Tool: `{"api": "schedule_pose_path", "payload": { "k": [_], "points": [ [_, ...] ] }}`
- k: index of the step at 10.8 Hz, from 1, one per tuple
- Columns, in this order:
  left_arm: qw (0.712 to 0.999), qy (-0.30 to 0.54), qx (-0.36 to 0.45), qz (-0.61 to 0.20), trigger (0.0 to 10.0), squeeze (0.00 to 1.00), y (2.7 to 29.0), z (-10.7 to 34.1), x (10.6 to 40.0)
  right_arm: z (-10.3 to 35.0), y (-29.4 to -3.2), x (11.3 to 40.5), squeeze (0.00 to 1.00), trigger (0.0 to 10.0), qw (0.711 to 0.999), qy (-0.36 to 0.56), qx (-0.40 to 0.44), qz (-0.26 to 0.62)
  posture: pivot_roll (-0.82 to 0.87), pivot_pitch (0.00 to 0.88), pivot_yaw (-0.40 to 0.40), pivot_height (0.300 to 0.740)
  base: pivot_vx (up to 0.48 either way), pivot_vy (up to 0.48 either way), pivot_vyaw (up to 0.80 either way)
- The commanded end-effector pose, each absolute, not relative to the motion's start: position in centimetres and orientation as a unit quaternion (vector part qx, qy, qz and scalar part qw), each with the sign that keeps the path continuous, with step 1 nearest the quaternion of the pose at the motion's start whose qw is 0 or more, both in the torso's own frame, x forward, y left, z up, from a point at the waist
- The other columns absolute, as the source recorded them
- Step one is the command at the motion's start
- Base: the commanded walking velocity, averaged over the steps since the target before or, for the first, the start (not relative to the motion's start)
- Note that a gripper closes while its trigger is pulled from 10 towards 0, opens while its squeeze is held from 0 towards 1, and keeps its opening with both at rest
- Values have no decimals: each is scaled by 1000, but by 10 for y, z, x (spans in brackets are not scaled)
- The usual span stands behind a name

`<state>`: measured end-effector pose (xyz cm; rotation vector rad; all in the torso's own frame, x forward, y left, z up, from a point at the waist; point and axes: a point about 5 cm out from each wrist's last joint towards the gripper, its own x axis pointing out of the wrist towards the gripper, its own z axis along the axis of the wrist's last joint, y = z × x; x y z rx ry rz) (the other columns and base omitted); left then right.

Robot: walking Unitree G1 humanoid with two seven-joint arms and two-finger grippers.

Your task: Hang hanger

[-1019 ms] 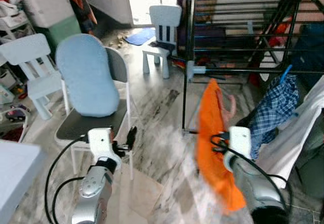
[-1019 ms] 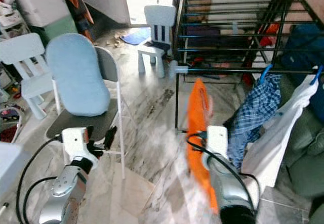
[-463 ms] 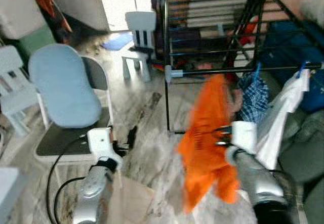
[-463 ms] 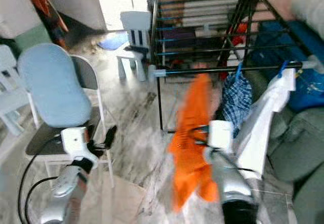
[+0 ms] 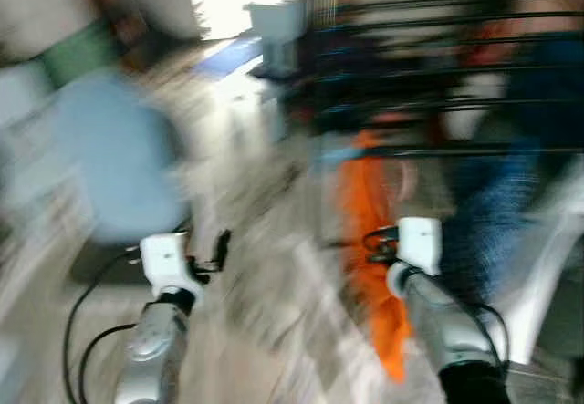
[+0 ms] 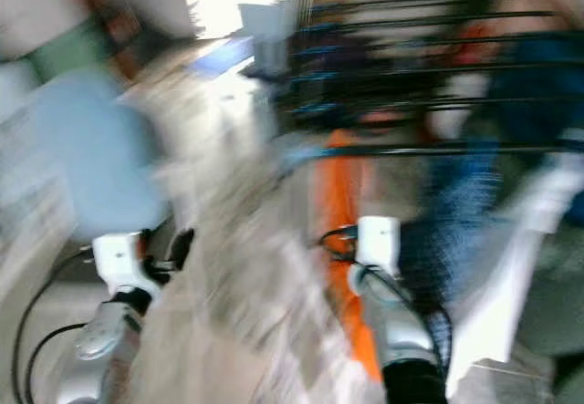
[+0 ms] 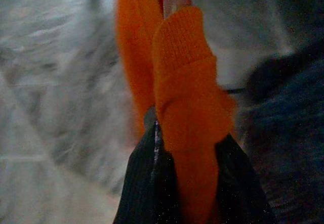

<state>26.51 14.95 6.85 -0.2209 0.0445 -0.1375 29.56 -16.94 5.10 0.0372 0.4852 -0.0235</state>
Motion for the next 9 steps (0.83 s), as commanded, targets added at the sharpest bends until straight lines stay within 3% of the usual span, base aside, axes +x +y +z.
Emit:
{"api": "schedule_pose_path", "payload": {
  "k": [1, 9],
  "points": [
    [991, 26, -107, -70, 10000, 0, 149, 66, 261, 65, -171, 302, 0, 10000, 977, 213, 16, -15, -62, 0, 80, 740, 292, 262, 0],
    [991, 28, -112, -71, 10000, 0, 151, 64, 259, 65, -158, 285, 0, 10000, 981, 194, -8, 9, -61, 0, 88, 740, 0, 0, 0]
  ]
}}
